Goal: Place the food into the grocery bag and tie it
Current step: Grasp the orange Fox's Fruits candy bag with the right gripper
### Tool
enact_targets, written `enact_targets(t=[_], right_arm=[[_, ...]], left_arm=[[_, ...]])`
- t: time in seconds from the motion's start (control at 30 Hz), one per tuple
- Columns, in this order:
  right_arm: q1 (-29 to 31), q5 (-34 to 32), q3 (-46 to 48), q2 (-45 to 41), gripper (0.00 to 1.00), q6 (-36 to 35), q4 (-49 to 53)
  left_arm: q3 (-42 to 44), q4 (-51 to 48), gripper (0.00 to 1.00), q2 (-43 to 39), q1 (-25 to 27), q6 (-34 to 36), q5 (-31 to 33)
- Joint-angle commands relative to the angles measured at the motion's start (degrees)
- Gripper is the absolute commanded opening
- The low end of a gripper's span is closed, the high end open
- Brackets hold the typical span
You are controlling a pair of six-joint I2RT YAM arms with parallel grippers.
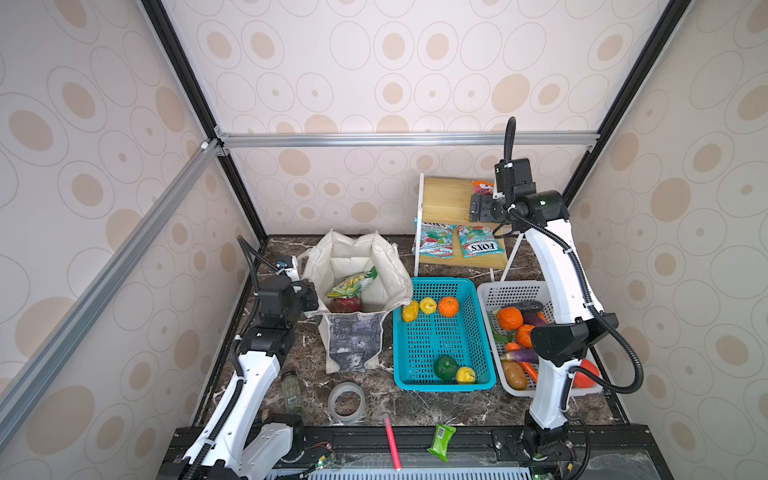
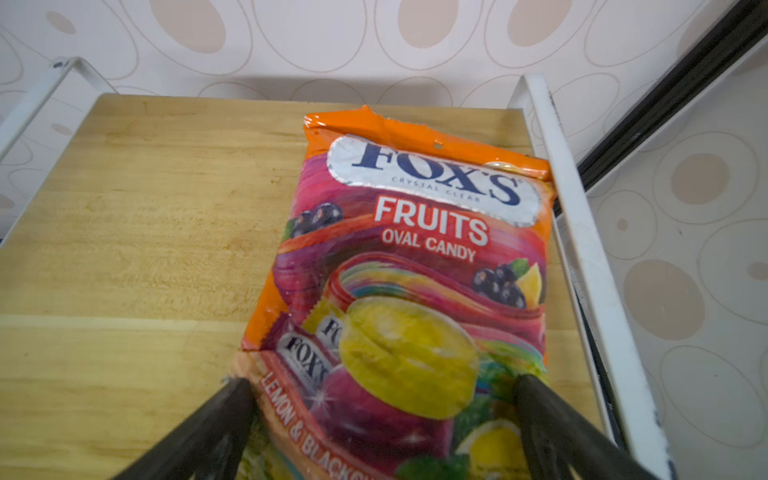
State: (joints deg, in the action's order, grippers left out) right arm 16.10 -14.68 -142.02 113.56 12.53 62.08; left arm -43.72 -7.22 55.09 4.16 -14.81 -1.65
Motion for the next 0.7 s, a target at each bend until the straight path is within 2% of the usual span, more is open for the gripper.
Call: enact_targets(t=[0.0,0.17,0.3,0.43,0.67], right_arm=[[0.3,7.0,1.8,-0.5,0.98,-0.3,1.6],[2.6,7.1,2.4,-0.9,0.97,-1.3,0.5],[6.3,3.4,-0.8,-0.1,0.98,-2.1,1.1],[6.5,4.8,-6.2,1.5,0.99,0.3,2.4],[6.4,7.4,-2.9,-4.6,1.00,3.9,-0.2]], left_arm=[[-1.6,0.9,0.00,0.0,-0.3,-0.1,-0.4],[-1.5,0.9,0.00,0.0,-0.3,-0.1,-0.4],[-1.5,1.0,0.00,-0.1,-0.3,-0.2,-0.6],[-1.5,1.1,0.00,-0.1,-0.3,-0.3,-0.9],[-1.6,1.0,0.00,-0.2,-0.3,-0.3,-0.7]])
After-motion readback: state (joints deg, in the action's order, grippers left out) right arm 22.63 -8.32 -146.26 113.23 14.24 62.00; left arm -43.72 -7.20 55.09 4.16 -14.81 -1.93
